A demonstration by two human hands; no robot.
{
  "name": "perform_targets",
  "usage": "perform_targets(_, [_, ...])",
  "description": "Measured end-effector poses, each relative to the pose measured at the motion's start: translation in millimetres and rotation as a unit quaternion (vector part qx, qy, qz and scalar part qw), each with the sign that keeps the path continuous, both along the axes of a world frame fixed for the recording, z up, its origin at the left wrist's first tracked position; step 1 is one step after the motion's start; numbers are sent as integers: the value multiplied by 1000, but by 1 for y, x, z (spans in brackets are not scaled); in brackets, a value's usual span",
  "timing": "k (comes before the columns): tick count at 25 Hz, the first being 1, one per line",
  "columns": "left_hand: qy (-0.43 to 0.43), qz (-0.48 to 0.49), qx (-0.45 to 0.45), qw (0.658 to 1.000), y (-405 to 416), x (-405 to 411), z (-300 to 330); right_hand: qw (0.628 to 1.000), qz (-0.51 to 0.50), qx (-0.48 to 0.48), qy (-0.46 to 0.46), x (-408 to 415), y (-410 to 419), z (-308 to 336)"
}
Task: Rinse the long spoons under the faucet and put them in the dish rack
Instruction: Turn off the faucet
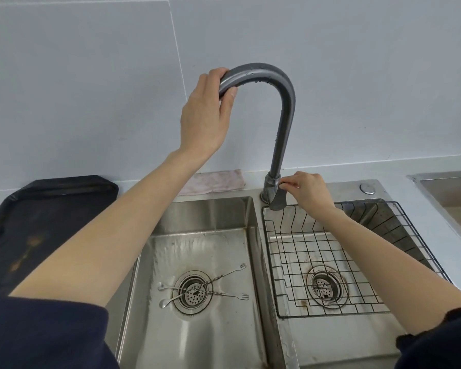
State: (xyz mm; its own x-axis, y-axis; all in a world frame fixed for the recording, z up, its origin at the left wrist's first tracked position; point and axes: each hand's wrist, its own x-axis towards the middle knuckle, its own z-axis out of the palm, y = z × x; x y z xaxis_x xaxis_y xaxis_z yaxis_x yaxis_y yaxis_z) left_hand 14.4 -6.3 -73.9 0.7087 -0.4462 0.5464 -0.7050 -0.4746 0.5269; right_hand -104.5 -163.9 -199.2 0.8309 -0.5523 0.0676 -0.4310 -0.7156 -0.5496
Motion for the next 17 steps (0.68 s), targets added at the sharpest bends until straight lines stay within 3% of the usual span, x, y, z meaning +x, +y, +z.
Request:
perform_targets(7, [18,-27,12,999,4,-3,4,1000,-6,-14,27,0,5,2])
perform_targets(10, [43,-66,42,996,13,0,8,999,-2,-27,46,2,11,8])
perform_targets(17, [50,-106,143,983,43,-8,14,994,69,-79,-2,-1,51,12])
